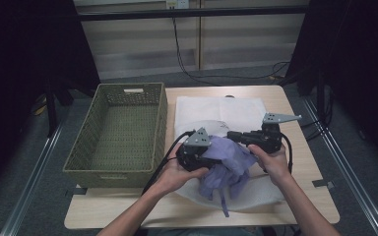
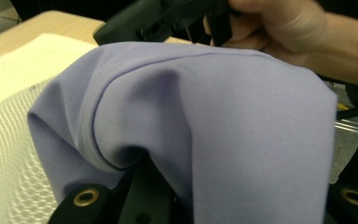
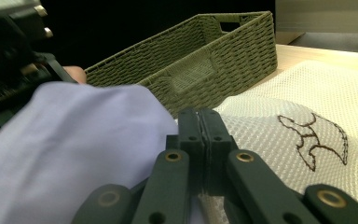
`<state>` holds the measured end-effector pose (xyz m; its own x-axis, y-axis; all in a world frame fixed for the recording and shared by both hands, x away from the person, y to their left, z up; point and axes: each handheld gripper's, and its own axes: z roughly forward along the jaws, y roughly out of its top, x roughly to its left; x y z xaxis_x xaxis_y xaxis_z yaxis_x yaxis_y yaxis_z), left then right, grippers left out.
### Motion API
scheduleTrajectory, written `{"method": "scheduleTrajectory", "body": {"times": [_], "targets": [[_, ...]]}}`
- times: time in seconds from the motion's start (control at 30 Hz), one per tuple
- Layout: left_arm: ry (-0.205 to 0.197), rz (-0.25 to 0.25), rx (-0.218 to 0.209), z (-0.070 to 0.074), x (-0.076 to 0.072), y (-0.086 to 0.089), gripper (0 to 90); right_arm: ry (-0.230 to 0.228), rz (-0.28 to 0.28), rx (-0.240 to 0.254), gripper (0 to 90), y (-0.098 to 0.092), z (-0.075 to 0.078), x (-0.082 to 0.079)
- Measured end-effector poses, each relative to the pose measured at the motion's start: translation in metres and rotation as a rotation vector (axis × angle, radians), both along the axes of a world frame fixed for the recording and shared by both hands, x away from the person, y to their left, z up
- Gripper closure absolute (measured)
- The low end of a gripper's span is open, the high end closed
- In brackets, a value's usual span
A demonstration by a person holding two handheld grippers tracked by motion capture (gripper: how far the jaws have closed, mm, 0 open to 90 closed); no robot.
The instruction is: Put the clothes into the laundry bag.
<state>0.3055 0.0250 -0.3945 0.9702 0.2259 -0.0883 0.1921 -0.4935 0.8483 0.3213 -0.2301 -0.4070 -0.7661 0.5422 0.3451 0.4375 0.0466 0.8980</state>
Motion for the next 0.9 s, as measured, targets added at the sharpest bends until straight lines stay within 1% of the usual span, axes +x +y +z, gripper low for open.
{"method": "scheduleTrajectory", "body": {"times": [0.03,0.1,0.17,0.2,0.23,0.27,0.33,0.4,0.43,0.47,0.57,0.6,0.63,0.67,0.73,0.77,0.83,0.87,0.9], "targets": [[0.007,0.005,-0.001,-0.002,-0.001,-0.002,78.7,0.002,0.002,0.003,88.9,0.0,0.0,0.0],[0.004,-0.005,0.019,-0.005,-0.001,-0.004,78.6,0.002,0.003,0.002,88.9,0.001,-0.001,0.0],[0.008,-0.008,0.026,-0.009,-0.001,-0.006,78.6,0.004,0.005,0.001,88.9,0.001,-0.001,0.0],[0.014,-0.006,0.036,-0.011,-0.001,-0.006,78.6,0.003,0.007,0.003,88.9,0.001,-0.002,0.0],[0.019,-0.002,0.033,-0.013,0.0,-0.007,78.6,0.004,0.008,0.003,88.9,0.001,-0.002,0.0],[0.024,-0.003,0.04,-0.016,0.001,-0.007,78.5,0.003,0.007,0.001,88.9,0.002,-0.002,0.0],[0.04,0.004,0.066,-0.021,0.003,-0.008,78.0,0.006,0.008,-0.001,88.8,0.002,-0.002,0.0],[0.054,0.006,0.082,-0.027,0.005,-0.009,77.7,0.005,0.008,-0.007,88.8,0.003,-0.003,0.0],[0.062,0.013,0.081,-0.03,0.005,-0.009,77.7,0.005,0.007,-0.009,88.8,0.003,-0.003,0.0],[0.066,0.01,0.091,-0.032,0.006,-0.009,77.7,0.007,0.015,-0.008,88.8,0.004,-0.004,0.0],[0.071,0.009,0.103,-0.039,0.007,-0.011,77.7,0.013,0.017,-0.013,88.8,0.005,-0.006,0.0],[0.079,0.012,0.108,-0.041,0.007,-0.012,77.7,0.012,0.018,-0.015,88.8,0.005,-0.006,0.0],[0.083,0.009,0.105,-0.044,0.006,-0.013,77.7,0.011,0.02,-0.014,88.8,0.006,-0.006,0.0],[0.08,0.005,0.122,-0.045,0.006,-0.013,77.7,0.015,0.019,-0.014,88.8,0.006,-0.006,-0.001],[0.079,0.003,0.123,-0.047,0.006,-0.014,77.3,0.014,0.017,-0.013,88.7,0.005,-0.006,-0.001],[0.086,-0.004,0.12,-0.048,0.005,-0.015,77.2,0.013,0.016,-0.013,88.7,0.005,-0.006,-0.001],[0.082,-0.002,0.121,-0.05,0.004,-0.016,77.1,0.01,0.015,-0.013,88.7,0.004,-0.006,-0.001],[0.072,-0.008,0.135,-0.05,0.005,-0.017,77.1,0.009,0.015,-0.014,88.7,0.004,-0.006,-0.001],[0.075,0.001,0.14,-0.051,0.005,-0.017,77.1,0.011,0.015,-0.013,88.7,0.004,-0.006,-0.001]]}}
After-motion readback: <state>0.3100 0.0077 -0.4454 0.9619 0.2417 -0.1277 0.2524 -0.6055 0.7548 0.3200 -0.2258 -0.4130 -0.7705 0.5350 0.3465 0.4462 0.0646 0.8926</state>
